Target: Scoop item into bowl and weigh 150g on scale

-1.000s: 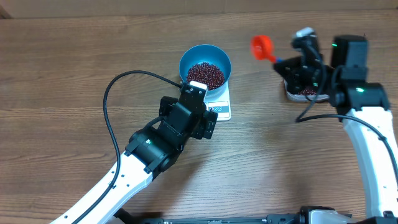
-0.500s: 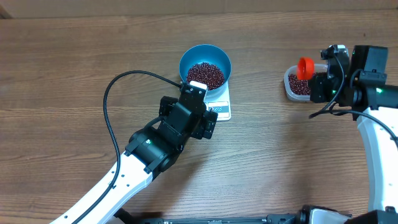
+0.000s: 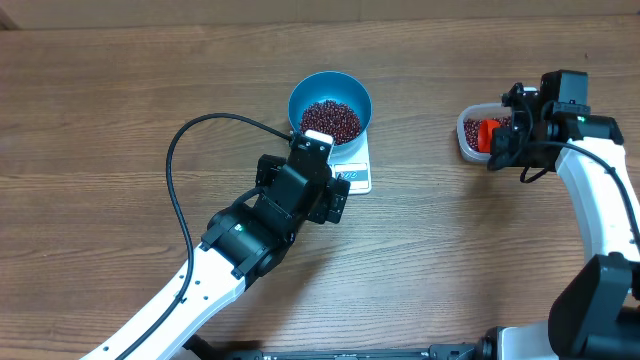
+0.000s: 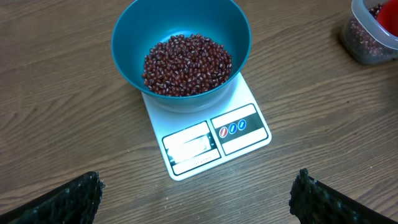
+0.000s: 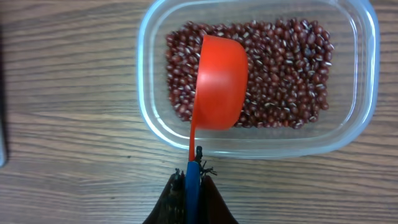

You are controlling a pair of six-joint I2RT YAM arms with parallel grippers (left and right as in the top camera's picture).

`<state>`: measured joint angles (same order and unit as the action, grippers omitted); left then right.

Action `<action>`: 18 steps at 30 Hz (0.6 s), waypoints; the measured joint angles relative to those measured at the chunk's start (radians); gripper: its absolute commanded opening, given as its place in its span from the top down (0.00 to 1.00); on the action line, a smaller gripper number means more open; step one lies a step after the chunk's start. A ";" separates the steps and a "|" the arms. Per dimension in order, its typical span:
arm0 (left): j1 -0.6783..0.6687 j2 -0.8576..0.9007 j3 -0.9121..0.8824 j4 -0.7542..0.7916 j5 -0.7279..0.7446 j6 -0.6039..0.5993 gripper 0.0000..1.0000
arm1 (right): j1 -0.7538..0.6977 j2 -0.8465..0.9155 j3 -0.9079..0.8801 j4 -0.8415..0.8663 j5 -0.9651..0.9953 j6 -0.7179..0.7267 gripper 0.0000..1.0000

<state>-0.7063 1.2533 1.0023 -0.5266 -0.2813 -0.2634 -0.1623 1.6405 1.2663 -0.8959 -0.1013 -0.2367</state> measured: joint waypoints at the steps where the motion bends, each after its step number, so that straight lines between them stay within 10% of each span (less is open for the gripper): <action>1: 0.000 0.000 0.000 0.000 0.000 0.000 0.00 | 0.000 0.006 0.000 0.004 0.011 0.001 0.96; 18: 0.000 0.000 0.000 0.000 0.000 0.000 0.01 | 0.000 0.046 0.000 0.095 0.161 0.000 0.96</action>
<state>-0.7063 1.2533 1.0023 -0.5266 -0.2810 -0.2634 -0.1623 1.6867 1.2663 -0.8009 0.0597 -0.2363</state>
